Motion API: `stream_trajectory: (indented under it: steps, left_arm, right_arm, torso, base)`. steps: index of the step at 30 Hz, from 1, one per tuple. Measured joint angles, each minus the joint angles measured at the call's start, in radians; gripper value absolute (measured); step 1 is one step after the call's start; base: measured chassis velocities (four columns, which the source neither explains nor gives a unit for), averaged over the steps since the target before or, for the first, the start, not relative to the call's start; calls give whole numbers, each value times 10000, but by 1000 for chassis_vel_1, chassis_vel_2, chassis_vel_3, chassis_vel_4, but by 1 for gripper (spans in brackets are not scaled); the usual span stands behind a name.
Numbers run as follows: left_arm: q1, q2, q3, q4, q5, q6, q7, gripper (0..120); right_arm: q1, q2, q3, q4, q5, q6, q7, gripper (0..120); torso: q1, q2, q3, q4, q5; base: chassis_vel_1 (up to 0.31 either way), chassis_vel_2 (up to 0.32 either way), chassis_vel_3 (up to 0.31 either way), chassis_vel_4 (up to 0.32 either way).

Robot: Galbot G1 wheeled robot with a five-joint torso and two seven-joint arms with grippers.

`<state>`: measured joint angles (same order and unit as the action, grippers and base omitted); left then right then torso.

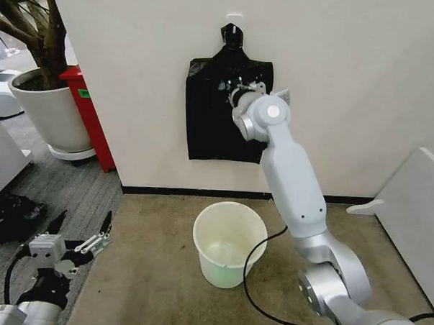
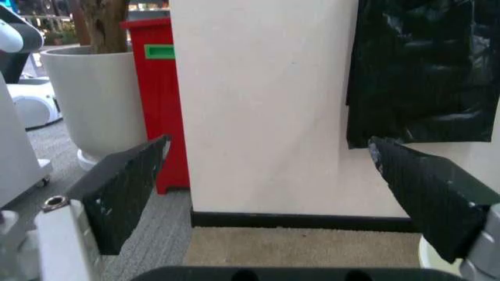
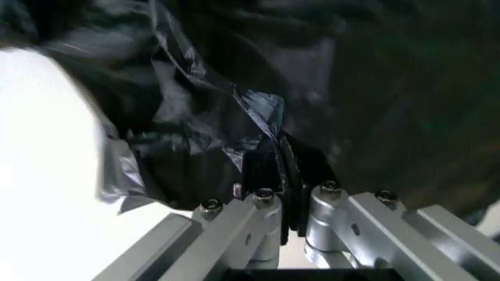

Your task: Place the garbage bag over the trash bin.

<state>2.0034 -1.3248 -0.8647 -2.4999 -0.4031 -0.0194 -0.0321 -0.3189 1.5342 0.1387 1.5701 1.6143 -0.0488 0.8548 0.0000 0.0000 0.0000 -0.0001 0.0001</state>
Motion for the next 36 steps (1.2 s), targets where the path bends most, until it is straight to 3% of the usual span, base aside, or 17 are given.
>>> stream_trajectory:
  steps: [36]
  left_arm:
    - [-163, -25, -14, 0, 41, -123, 35, 100]
  right_arm:
    - [-4028, -1074, -305, 2198, -428, 22, 145, 0]
  torso:
    - [0, 1, -1, -1, -2]
  base:
    - [0, 0, 0, 0]
